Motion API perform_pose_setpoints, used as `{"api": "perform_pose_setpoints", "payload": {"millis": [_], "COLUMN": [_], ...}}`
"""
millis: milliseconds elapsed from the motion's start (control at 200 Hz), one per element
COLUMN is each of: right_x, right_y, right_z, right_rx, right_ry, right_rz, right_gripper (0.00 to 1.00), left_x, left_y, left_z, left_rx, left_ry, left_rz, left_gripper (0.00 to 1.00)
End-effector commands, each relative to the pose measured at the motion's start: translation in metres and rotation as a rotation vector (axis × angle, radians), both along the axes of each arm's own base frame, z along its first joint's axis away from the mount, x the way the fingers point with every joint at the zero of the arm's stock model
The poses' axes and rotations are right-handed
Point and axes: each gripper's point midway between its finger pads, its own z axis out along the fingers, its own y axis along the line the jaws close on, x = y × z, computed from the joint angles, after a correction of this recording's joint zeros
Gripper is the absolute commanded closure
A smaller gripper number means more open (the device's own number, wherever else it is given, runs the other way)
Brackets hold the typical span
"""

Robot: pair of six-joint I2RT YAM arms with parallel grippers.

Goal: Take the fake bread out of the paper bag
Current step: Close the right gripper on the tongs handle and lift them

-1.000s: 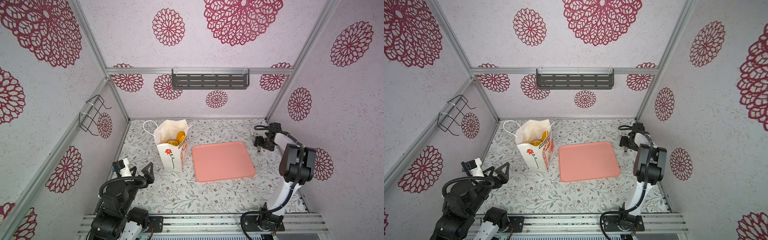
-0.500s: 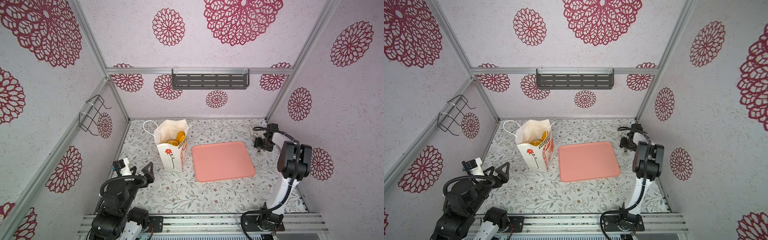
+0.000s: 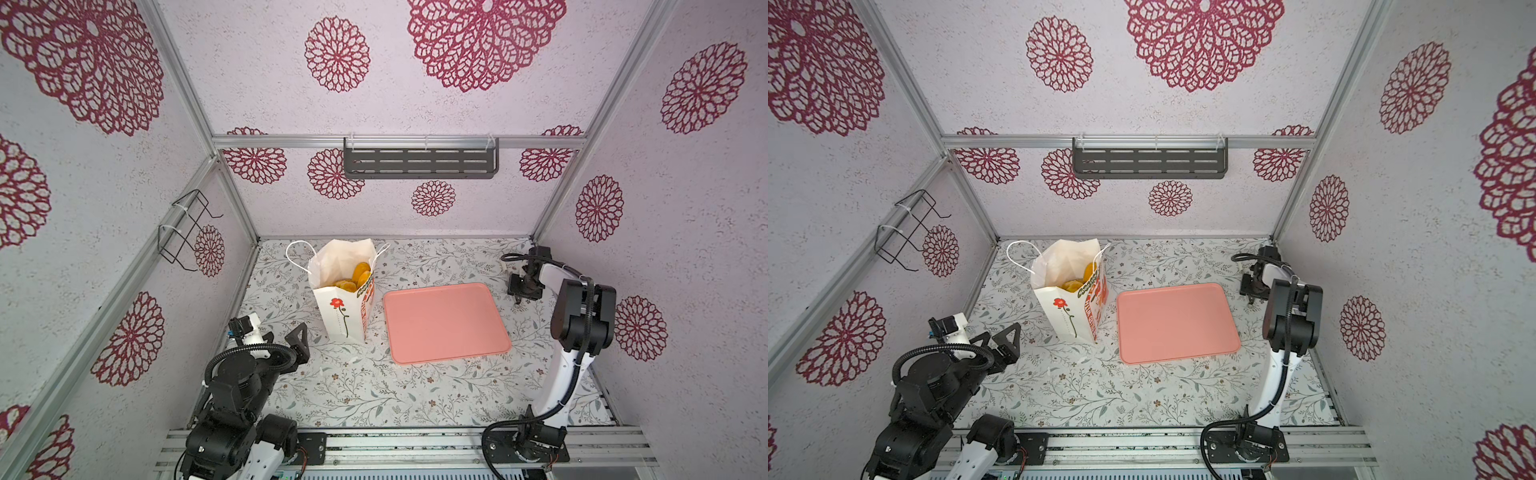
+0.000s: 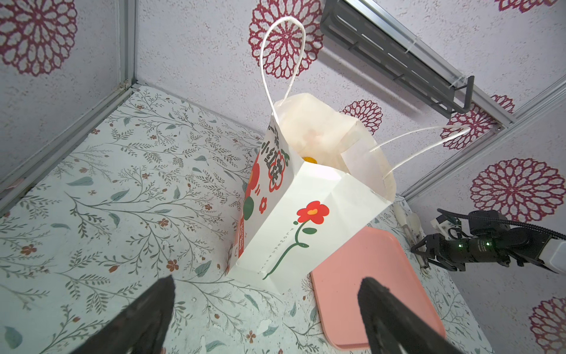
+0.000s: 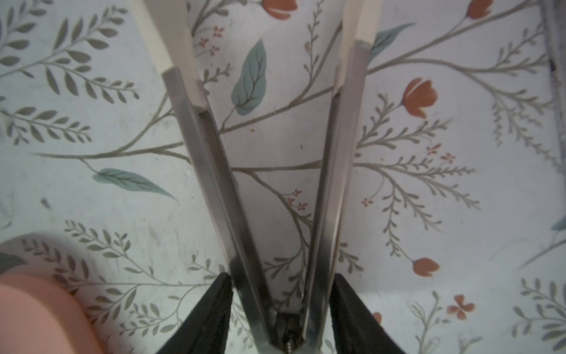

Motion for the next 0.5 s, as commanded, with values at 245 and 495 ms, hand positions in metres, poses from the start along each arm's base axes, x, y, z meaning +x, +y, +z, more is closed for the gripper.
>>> {"api": "perform_pose_setpoints", "payload": {"millis": [245,495], "right_x": [0.015,0.016], "right_y": [-0.003,-0.003], "right_z": [-0.003,-0.012], "right_rx": [-0.034,-0.034], "right_ry": [-0.021,-0.017], "right_rz": [0.012,0.014], "right_gripper": [0.52,0.52], "left_x": [0.003,0.004], "left_y": [0.001,0.001], "left_z": [-0.001,-0.003], "left_rx": [0.004,0.007], "left_ry": [0.012,0.021], "left_rz": [0.011,0.014], "left_gripper": [0.03,0.03]}}
